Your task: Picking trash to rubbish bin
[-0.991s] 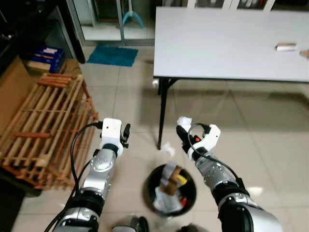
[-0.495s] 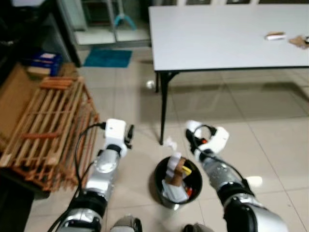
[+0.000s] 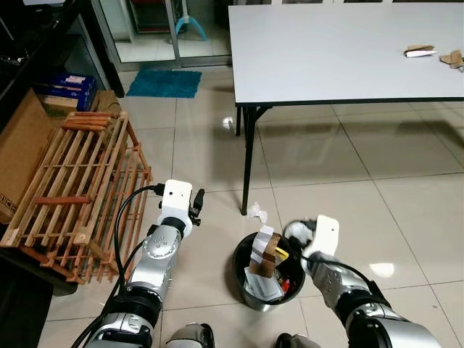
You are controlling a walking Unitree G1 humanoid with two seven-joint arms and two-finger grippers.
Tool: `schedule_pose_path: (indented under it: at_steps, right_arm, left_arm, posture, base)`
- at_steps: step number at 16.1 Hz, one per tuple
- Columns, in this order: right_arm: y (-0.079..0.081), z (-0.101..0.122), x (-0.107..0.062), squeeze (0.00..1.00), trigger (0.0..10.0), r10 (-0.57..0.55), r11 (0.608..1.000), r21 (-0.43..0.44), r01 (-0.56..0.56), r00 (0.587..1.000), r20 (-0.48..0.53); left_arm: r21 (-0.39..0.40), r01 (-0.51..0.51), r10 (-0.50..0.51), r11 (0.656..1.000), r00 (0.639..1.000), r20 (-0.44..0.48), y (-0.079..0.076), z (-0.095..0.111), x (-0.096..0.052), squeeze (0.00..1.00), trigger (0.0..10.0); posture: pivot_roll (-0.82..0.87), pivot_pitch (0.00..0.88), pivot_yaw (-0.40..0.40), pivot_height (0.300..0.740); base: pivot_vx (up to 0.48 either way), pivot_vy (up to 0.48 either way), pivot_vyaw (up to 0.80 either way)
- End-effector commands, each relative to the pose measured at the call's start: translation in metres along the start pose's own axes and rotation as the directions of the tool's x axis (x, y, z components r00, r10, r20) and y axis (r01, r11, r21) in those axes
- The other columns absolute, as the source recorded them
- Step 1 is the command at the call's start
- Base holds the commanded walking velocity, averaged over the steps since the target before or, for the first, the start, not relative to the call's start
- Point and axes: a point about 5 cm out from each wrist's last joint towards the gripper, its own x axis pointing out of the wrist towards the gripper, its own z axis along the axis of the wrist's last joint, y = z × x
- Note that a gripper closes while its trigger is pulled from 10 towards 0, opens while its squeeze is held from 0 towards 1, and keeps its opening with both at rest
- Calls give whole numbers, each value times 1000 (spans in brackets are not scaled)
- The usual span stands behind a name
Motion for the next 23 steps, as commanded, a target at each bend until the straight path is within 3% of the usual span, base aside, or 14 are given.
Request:
schedule_pose_path:
  at_steps: [1,5,10,12,14,15,16,23]
  right_arm:
    - [-1,-10,-1,0,10000,-16,1000,-17,15,999,-47]
    - [-3,-30,-3,0,10000,-33,997,-76,24,993,-117]
    - [-12,-37,-5,0,10000,-65,996,-76,55,989,-134]
    - [-15,-32,-5,0,10000,-87,995,-55,82,991,-99]
    - [-5,-4,-1,43,10000,-33,999,-16,33,999,39]
    - [-3,2,-1,922,10000,-27,999,-18,28,997,65]
    - [-1,6,0,1000,10000,-26,999,-22,28,997,76]
    - [1,-2,0,1000,10000,-23,998,-52,25,999,40]
  left_arm:
    - [15,2,-2,1000,1000,-10,0,-1,-1,0,10000]
    - [19,3,-3,1000,1000,-14,0,-1,-1,0,10000]
    - [23,7,-7,1000,1000,-18,1,-1,0,0,10000]
    - [24,10,-10,1000,1000,-17,1,-1,0,0,10000]
    - [28,13,-13,1000,1000,-18,1,-1,0,0,10000]
    - [29,15,-15,999,1000,-19,1,-1,0,0,10000]
    - [30,17,-17,999,1000,-20,1,0,0,0,10000]
    - [31,33,-33,999,999,-25,-1,0,1,0,10000]
  posture:
    - [19,99,42,720]
    - [28,98,41,720]
    - [26,95,47,720]
    - [28,94,49,720]
    - [26,93,54,720]
    - [28,91,55,720]
    - [28,90,55,720]
    - [26,79,58,720]
  base:
    - [0,0,0]
    - [0,0,0]
    - [0,0,0]
    - [0,0,0]
    - [0,0,0]
    - [0,0,0]
    - [0,0,0]
    - [0,0,0]
